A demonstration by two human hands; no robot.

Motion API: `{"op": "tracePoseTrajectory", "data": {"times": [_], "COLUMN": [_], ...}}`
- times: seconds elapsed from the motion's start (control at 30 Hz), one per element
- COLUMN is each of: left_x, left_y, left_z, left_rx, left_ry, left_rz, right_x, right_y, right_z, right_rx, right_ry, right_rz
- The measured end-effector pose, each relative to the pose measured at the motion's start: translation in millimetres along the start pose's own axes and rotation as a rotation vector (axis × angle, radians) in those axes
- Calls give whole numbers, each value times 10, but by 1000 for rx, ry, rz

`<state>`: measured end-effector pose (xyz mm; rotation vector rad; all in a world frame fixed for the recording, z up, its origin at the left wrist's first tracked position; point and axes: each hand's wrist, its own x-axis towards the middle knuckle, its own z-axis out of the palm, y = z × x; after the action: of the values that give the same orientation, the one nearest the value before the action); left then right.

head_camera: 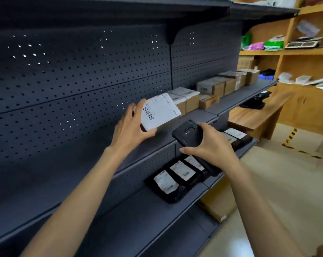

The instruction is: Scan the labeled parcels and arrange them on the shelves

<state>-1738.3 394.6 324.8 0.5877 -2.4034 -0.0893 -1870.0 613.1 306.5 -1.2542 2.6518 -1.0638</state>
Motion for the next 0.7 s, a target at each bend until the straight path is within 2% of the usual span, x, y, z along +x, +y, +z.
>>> {"op": "tracePoseTrajectory", "data": {"times": [0.2, 0.47, 0.7], "left_x": [182, 487, 605], "left_y": [-172, 146, 389], "left_z": [222, 565, 750], "left_rx": [94, 161, 265], "left_ry": [-36, -49, -62], "left_rz": [-292, -629, -639], "right_x": [871, 1615, 1934], "right_y": [151, 474, 810], "right_z": [73, -25, -148], "right_rx": [34, 42, 53], "right_ry": [-89, -252, -356], "right_rz": [-146, -291, -409]}}
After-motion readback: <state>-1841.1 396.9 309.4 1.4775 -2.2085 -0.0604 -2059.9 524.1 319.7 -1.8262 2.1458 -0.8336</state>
